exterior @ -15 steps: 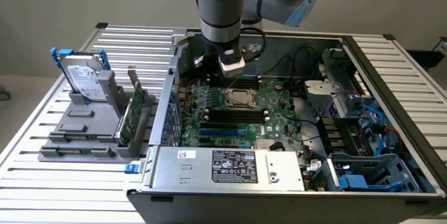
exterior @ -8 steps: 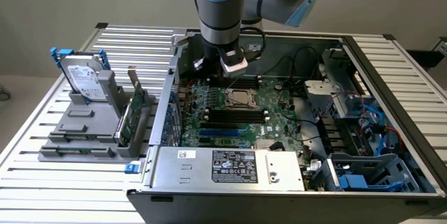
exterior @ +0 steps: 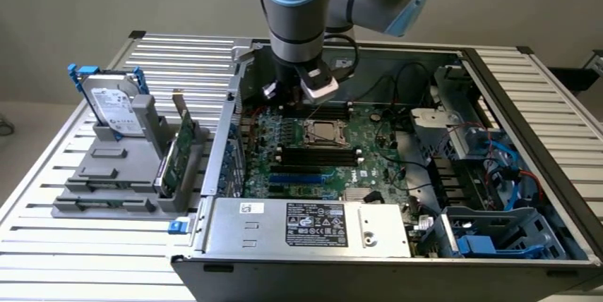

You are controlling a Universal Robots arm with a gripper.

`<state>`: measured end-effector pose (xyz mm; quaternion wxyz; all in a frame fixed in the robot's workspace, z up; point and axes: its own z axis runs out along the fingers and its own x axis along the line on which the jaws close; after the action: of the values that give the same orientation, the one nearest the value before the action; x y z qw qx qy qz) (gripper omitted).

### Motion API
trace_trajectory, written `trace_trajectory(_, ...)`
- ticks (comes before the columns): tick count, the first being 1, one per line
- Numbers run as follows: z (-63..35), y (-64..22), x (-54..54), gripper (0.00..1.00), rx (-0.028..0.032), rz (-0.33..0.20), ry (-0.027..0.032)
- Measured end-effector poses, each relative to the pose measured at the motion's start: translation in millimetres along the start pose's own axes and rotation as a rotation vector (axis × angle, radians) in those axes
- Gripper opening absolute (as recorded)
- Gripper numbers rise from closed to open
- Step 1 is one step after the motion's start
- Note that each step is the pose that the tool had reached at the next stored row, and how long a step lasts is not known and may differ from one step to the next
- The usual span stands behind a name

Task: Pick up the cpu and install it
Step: 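Close the cpu cover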

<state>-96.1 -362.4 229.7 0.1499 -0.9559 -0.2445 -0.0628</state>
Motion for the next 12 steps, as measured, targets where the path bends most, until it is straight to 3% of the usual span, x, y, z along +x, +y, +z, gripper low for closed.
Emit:
trace_trajectory(2,0.4,0.1,-0.1,0.11,-0.0056,-0.011,0.0151)
trace_trajectory(4,1.3,0.3,-0.2,0.11,-0.0085,-0.022,0.0253)
trace_trajectory(12,6.3,1.3,-1.0,0.11,-0.0010,-0.079,0.0406)
